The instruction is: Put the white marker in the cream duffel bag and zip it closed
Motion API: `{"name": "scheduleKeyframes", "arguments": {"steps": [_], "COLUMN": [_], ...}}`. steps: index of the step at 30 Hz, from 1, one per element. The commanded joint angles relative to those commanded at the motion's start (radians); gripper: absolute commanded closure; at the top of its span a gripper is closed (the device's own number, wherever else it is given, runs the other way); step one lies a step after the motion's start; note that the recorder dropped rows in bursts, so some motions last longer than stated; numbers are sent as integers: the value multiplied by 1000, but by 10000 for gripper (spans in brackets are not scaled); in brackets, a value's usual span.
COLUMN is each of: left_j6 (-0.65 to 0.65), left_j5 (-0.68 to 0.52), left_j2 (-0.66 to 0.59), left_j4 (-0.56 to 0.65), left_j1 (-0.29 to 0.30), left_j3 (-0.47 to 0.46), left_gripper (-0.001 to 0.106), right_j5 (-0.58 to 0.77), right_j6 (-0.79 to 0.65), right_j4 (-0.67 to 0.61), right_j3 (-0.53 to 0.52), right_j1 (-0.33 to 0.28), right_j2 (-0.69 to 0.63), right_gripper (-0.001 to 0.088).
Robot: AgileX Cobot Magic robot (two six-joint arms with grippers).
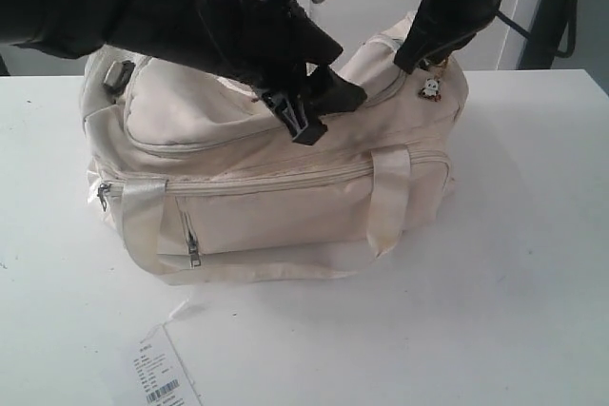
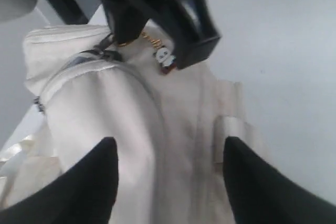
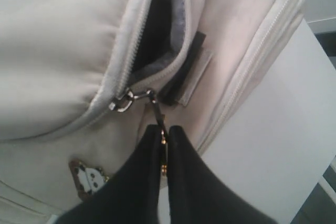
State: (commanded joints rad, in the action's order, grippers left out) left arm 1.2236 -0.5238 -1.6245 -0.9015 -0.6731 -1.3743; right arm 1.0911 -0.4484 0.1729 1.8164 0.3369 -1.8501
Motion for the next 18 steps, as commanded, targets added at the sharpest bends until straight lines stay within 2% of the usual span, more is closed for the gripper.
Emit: {"name": "scheduleKeyframes", "arguments": {"steps": [1, 2, 3, 5, 8, 12, 13, 15, 18], "left_j6": [7, 11, 44, 84, 114, 198, 198, 193, 193], "left_j5": [-57, -43, 48, 202, 355, 383, 395, 411, 419], "left_j2": [-7, -13, -28, -60, -105, -162, -174, -183, -185], "left_j4": [10, 22, 82, 137, 155, 159, 159, 159, 159], "left_j1": [-26, -41, -84, -128, -148, -148, -148, -148, -148], "left_j3": [5, 18, 41, 58, 58, 58, 58, 58, 58], "left_gripper": [510, 496, 422, 300, 285, 331, 362, 513, 872], "right_j5": [0, 0, 2, 2, 4, -1, -1, -1, -1], "right_j6": [0, 0, 0, 0, -1, -1, -1, -1, -1], "right_j4": [0, -3, -16, -35, -42, -42, -42, -42, -42], "right_j3": [0, 0, 0, 0, 0, 0, 0, 0, 0], "right_j1": [0, 0, 0, 0, 0, 0, 0, 0, 0], "right_j2": [0, 0, 0, 0, 0, 0, 0, 0, 0], "right_gripper": [868, 868, 868, 868, 868, 868, 868, 868, 868]}}
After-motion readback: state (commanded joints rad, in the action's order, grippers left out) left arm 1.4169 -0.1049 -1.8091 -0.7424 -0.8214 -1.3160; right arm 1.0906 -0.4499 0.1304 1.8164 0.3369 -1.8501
